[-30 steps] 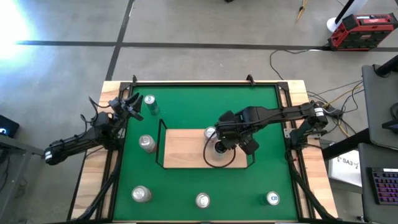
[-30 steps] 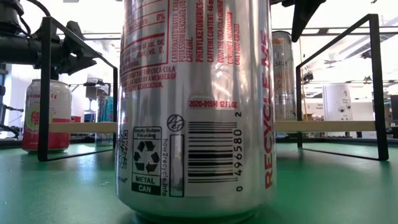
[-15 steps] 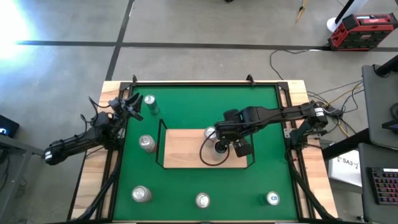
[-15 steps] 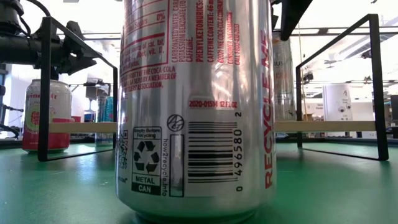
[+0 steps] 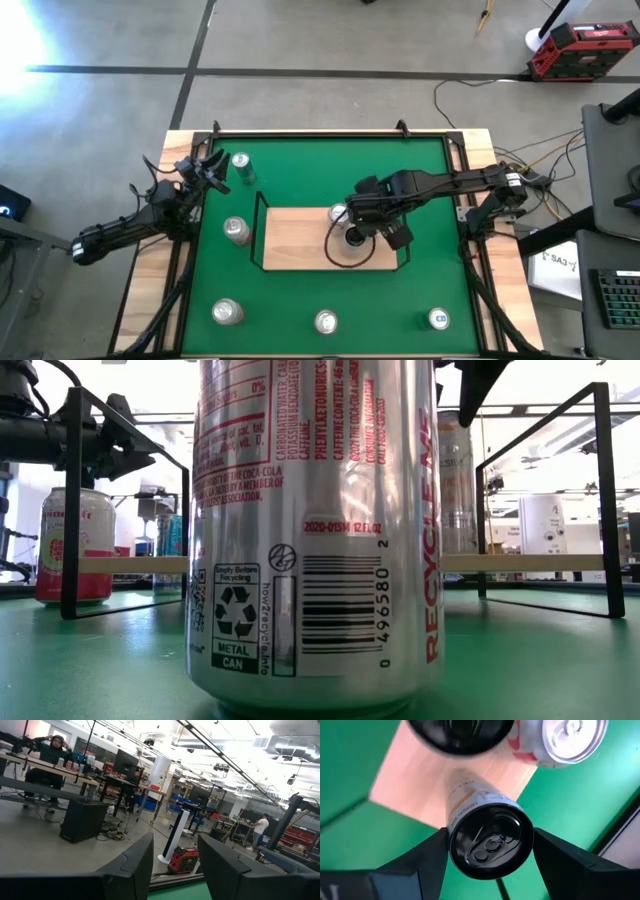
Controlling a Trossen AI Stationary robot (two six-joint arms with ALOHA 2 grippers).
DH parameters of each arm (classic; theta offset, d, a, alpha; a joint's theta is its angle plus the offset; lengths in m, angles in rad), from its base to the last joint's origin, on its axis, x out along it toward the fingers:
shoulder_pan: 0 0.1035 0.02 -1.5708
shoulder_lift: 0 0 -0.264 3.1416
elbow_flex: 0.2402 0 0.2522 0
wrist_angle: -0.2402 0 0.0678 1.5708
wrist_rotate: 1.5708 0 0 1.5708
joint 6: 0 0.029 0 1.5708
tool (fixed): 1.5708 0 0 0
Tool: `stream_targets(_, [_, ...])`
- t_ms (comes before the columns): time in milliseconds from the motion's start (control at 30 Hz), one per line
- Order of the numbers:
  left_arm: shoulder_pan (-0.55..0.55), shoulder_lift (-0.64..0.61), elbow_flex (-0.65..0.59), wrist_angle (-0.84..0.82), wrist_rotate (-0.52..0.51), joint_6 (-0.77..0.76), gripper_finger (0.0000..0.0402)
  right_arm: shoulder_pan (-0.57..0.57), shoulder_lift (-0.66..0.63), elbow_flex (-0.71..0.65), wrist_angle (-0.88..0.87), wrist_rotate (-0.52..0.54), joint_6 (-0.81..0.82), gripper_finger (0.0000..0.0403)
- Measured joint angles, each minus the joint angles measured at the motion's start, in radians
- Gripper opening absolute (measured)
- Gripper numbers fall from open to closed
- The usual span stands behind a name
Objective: Place canned beverage on shelf
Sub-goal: Put the white-yellow soda can on the shelf
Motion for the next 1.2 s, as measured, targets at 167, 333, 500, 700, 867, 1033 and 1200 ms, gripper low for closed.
stream_targets(167, [0.0, 0.0, 0.0, 0.0, 0.0, 0.0, 0.0137, -0.024, 0.001, 0.0, -0.059, 0.035, -0.104, 0.0246])
stream_targets(333, [0.0, 0.0, 0.0, 0.0, 0.0, 0.0, 0.0137, -0.038, 0.001, 0.0, -0.053, 0.039, -0.199, 0.0246])
stream_targets(500, [0.0, 0.0, 0.0, 0.0, 0.0, 0.0, 0.0137, -0.039, 0.001, 0.0, -0.05, 0.036, -0.234, 0.0246])
stream_targets(700, [0.0, 0.0, 0.0, 0.0, 0.0, 0.0, 0.0137, -0.038, 0.001, 0.0, -0.051, 0.029, -0.177, 0.0246])
stream_targets(867, [0.0, 0.0, 0.0, 0.0, 0.0, 0.0, 0.0137, -0.034, 0.001, 0.0, -0.049, 0.026, -0.175, 0.0265])
stream_targets(1033, [0.0, 0.0, 0.0, 0.0, 0.0, 0.0, 0.0137, -0.023, 0.001, 0.0, -0.042, 0.024, -0.153, 0.0295])
stream_targets(1200, [0.0, 0.0, 0.0, 0.0, 0.0, 0.0, 0.0137, -0.018, -0.005, 0.0, -0.043, 0.026, -0.107, 0.03])
